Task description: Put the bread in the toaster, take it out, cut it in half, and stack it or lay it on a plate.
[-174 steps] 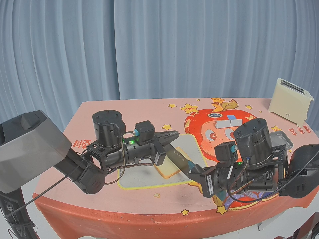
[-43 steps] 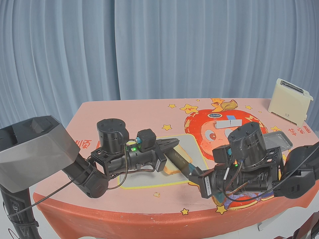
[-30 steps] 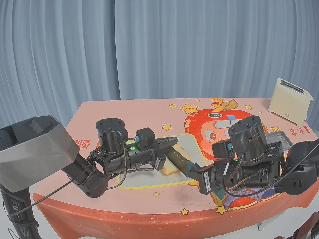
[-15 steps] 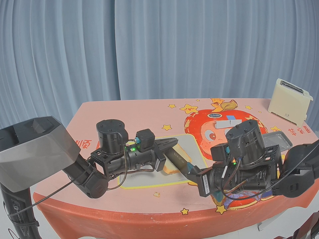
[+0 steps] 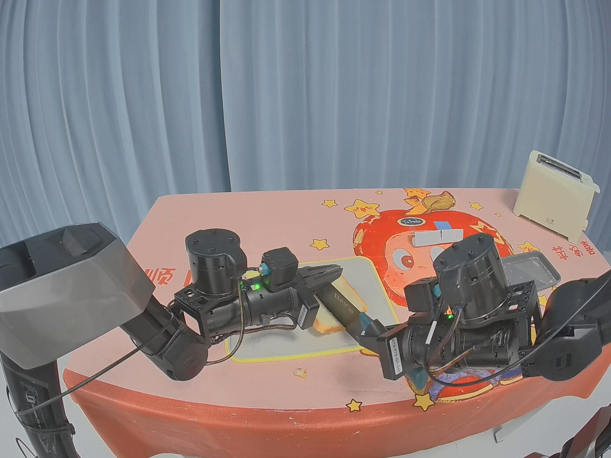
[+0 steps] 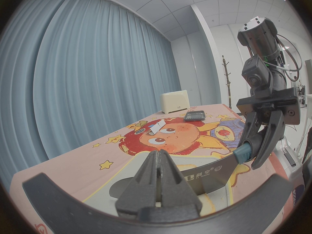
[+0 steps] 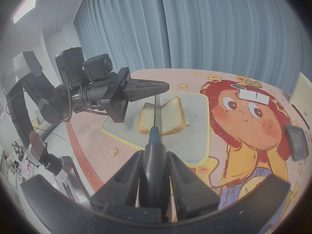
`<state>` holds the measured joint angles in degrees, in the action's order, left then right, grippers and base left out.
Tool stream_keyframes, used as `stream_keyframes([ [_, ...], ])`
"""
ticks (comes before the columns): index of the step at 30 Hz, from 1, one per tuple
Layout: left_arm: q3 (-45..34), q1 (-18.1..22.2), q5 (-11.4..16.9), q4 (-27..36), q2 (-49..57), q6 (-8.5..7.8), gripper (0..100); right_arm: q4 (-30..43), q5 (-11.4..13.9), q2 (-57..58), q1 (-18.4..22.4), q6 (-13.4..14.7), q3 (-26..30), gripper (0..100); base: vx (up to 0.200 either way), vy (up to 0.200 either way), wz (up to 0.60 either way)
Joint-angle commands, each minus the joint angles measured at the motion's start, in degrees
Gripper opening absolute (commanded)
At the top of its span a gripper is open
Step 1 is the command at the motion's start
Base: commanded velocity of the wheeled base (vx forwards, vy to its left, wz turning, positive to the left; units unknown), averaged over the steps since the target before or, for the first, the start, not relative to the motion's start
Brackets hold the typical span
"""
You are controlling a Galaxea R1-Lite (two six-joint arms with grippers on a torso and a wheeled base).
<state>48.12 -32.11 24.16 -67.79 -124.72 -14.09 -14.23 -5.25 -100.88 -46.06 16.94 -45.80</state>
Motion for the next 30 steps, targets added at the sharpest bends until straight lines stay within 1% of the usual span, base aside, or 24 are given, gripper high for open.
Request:
stream_keyframes([
  [1,-0.13,-0.06,0.01,-0.24,1.76,0.03,0,-0.01,-0.02,1.21,0.00,0.02,-0.17,0,0.000,0.000,0.00],
  [12,-0.22,0.38,0.01,0.20,1.68,0.03,0,0.87,-0.11,1.38,0.18,-0.25,-2.54,0,0.000,0.000,0.00],
  [18,-0.83,0.12,-0.34,0.38,-1.05,0.03,0,0.95,-0.11,0.95,0.18,-0.16,-2.36,0,0.000,0.000,0.00],
  [30,-1.27,0.03,-0.43,1.08,-1.58,0.03,0,0.69,-0.11,0.15,0.18,0.02,-0.87,0,0.000,0.000,0.00],
])
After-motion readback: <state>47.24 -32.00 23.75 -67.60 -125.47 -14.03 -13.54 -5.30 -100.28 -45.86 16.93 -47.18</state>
